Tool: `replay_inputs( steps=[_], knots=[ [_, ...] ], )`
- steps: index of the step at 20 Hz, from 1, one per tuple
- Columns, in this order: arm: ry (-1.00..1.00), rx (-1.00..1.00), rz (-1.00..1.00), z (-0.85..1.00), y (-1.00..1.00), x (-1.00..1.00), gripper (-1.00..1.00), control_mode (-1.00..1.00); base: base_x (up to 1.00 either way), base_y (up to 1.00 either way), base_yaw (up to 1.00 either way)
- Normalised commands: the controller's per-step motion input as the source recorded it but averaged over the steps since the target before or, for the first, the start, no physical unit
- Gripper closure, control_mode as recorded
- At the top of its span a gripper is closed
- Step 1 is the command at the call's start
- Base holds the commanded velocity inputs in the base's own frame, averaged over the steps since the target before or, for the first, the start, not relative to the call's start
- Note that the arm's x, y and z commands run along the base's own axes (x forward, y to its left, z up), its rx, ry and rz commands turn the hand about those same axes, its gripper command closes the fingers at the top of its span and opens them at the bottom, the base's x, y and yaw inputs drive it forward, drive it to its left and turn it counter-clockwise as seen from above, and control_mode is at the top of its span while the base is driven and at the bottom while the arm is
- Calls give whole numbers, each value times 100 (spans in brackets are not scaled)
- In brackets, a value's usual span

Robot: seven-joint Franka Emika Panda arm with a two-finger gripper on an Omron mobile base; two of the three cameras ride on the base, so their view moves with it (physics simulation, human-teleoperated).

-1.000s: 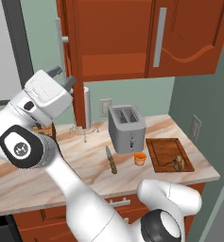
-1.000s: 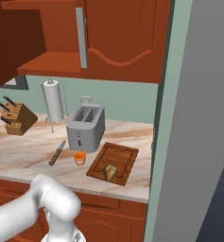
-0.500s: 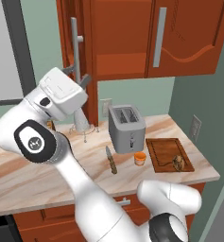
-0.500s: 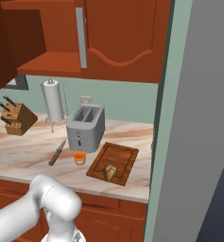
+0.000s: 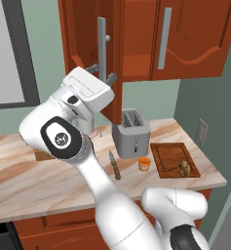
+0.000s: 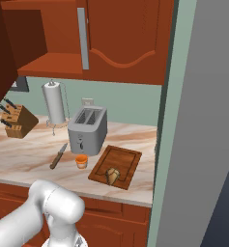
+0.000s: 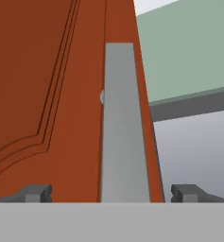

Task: Pick the bread, place it on the cutting board, pick the jam, place it on the counter, and close the cabinet.

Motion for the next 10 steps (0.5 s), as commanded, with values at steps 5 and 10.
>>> replay_inputs(
  steps=[5, 10],
  knots=[
    [0, 0, 0, 0, -51, 19, -100, -100, 0, 0, 0],
    [0, 0, 4, 0, -54, 13, -100, -100, 0, 0, 0]
  ],
)
